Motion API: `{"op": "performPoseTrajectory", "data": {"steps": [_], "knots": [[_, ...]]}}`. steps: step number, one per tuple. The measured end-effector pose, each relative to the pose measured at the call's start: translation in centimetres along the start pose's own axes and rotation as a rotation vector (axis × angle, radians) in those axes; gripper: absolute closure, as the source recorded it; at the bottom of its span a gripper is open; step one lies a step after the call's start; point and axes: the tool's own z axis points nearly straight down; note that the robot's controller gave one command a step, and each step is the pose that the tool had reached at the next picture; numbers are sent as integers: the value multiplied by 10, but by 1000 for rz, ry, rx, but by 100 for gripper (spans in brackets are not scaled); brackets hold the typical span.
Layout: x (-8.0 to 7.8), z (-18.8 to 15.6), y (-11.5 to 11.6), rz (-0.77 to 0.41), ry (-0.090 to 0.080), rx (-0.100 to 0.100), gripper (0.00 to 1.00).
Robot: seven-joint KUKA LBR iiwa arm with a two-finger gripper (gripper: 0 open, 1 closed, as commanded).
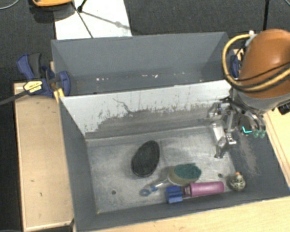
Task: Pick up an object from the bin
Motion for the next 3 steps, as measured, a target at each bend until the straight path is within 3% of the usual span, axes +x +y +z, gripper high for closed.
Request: {"op": "performPoseTrajectory", "data": {"steps": [1,2,3], "knots": [[23,54,93,204,-2,-3,0],[35,107,102,41,-22,-2,0],[41,114,117,77,-30,-6,0]]}}
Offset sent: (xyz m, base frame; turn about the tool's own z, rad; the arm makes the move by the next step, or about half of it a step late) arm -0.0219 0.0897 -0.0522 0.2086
